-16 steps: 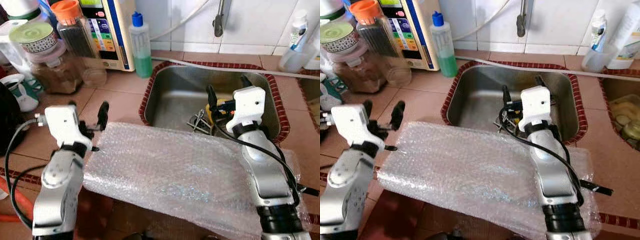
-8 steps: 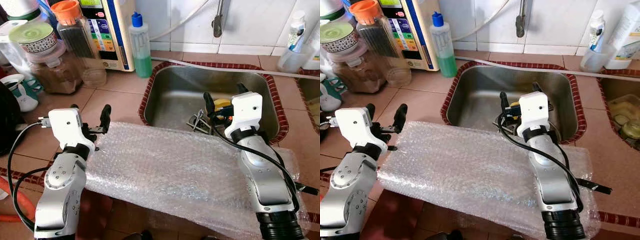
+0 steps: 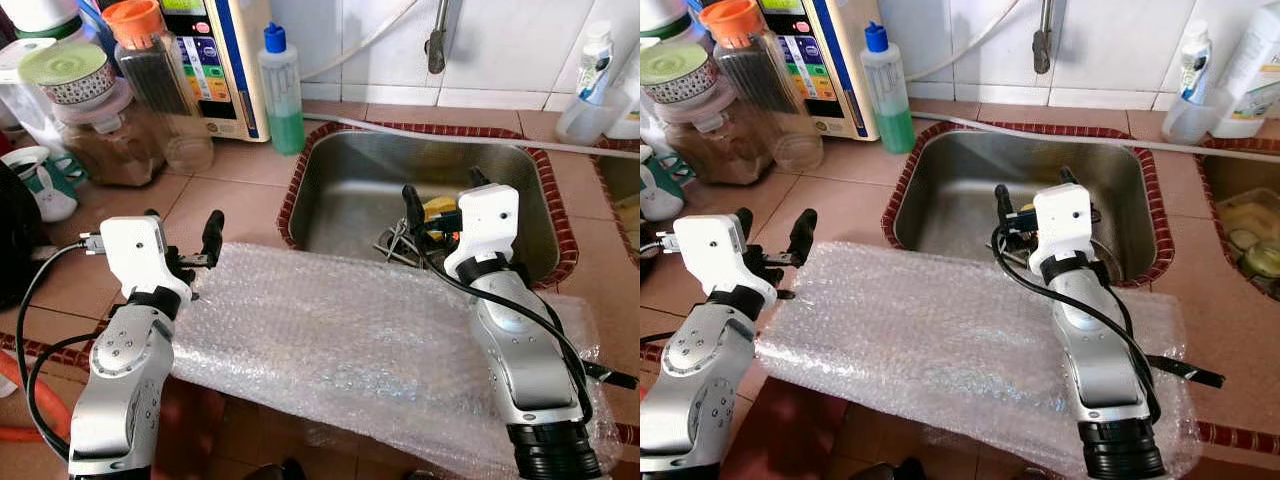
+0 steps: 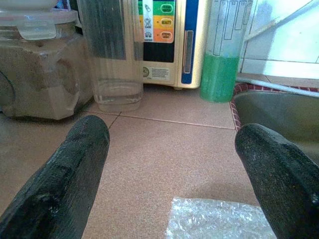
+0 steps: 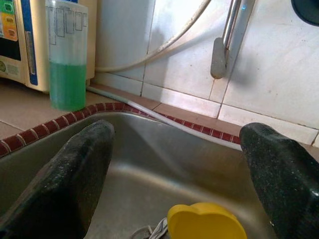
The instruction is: Kitchen organization
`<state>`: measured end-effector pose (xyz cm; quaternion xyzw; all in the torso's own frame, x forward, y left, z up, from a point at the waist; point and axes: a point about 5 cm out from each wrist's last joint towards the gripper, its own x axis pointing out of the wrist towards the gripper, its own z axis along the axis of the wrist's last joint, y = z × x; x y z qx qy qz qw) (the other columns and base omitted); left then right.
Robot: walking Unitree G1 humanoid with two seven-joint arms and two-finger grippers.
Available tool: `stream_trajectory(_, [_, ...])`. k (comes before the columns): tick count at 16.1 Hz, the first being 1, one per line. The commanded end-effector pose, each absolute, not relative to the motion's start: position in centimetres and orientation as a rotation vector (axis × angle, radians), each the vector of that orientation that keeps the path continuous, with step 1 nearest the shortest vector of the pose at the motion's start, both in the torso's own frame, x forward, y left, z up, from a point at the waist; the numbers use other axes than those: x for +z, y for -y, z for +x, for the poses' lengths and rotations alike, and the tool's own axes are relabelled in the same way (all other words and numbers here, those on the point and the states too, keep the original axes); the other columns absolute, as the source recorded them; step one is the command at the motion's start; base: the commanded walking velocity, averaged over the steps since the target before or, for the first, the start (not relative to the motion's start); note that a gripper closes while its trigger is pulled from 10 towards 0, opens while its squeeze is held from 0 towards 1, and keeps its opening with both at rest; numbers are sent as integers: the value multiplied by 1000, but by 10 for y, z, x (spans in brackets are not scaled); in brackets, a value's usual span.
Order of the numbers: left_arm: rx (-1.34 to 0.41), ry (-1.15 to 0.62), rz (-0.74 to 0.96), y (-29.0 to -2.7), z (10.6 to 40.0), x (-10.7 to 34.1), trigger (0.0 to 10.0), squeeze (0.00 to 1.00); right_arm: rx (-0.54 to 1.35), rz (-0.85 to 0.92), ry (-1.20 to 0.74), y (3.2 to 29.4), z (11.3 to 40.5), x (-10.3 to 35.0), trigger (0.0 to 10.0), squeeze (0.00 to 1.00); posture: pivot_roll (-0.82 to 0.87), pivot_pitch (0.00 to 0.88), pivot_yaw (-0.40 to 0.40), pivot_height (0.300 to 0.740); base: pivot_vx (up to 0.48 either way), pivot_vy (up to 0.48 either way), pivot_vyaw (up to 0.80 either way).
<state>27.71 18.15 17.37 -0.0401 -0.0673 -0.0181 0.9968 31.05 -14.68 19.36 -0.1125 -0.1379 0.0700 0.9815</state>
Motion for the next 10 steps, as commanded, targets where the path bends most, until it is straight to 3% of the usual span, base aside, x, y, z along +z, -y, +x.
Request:
stream_trajectory(1, [-43, 137, -63, -181, 276, 176, 10000, 0, 171, -219, 308, 139, 308, 201, 10000, 0, -141, 115, 105, 740, -259, 0, 0])
stream_trajectory(10, [-52, 130, -54, -179, 277, 175, 10000, 0, 170, -208, 308, 138, 309, 202, 10000, 0, -141, 112, 106, 740, -285, 0, 0])
